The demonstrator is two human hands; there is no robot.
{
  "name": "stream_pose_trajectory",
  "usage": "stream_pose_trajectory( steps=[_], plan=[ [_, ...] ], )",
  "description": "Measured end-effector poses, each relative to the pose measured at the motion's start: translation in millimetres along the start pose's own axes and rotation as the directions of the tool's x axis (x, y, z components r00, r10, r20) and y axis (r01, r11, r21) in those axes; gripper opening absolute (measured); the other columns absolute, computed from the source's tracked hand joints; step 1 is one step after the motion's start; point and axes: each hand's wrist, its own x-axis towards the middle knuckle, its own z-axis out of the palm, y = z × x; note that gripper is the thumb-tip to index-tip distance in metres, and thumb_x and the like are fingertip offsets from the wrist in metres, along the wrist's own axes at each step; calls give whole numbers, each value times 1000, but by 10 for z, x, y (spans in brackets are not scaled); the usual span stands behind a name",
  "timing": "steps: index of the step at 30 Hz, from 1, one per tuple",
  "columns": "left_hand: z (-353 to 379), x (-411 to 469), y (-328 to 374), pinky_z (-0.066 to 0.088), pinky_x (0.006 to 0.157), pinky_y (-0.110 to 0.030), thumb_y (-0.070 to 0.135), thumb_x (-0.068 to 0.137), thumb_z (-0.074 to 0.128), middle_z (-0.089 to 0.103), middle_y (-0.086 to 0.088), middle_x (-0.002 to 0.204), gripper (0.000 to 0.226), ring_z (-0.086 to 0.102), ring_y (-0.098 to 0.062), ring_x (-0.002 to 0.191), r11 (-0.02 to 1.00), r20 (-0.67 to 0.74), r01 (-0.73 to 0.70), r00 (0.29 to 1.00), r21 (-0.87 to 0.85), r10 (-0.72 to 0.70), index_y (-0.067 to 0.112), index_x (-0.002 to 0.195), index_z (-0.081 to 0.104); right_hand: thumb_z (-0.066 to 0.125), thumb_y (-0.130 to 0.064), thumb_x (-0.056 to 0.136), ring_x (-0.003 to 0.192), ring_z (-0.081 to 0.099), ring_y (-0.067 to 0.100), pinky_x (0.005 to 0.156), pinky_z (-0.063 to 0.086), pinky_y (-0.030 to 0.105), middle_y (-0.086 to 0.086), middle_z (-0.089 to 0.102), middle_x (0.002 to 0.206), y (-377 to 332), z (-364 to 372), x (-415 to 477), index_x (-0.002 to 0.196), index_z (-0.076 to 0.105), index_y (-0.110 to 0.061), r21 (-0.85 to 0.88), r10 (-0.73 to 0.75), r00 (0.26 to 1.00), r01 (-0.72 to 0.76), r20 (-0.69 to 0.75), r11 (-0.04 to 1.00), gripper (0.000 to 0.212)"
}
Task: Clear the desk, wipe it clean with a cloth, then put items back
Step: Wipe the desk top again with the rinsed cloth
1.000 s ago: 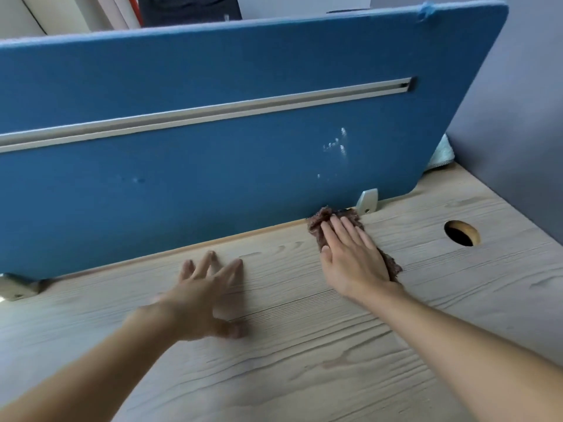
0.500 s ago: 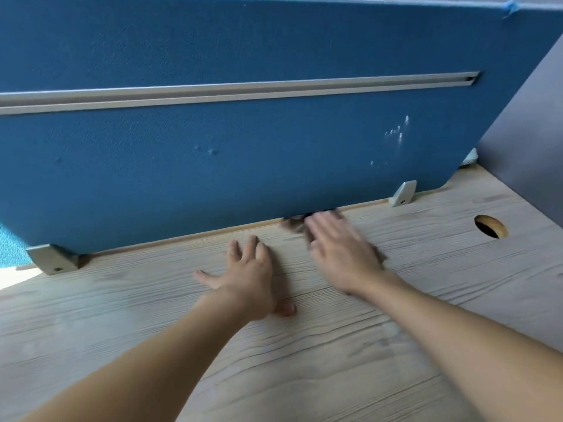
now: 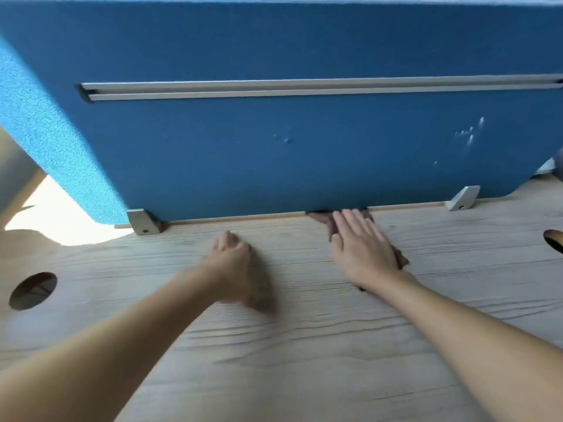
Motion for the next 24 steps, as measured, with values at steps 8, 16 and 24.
stream_pose_trajectory(
  steps=[8,16,24],
  plan=[
    [118,-313,-771,38,109,-49,55,70,76,25,-2,150,100,26,-27,140,994,-144,57,987,-90,-69,17,148,26,19,-37,101,153,0,18,124,-3,38,3,6,167,-1622,166,-123,158,14,-14,57,-114,993,115,-21,992,62],
    [357,-909,-1624,24,120,-43,60,69,78,8,-5,162,119,10,-26,148,986,-116,156,980,-66,-163,20,156,8,21,-34,99,150,15,25,123,7,42,8,28,160,-2130,224,24,151,30,-10,40,108,991,-105,-77,994,58],
    [474,-1127,-2451,25,117,-54,62,63,82,-2,-17,159,137,3,-41,147,900,-13,403,912,-166,-410,13,155,-7,21,-38,100,153,-5,17,124,-6,37,5,0,167,-3016,344,-372,159,10,-14,17,-302,953,301,29,953,65]
  ],
)
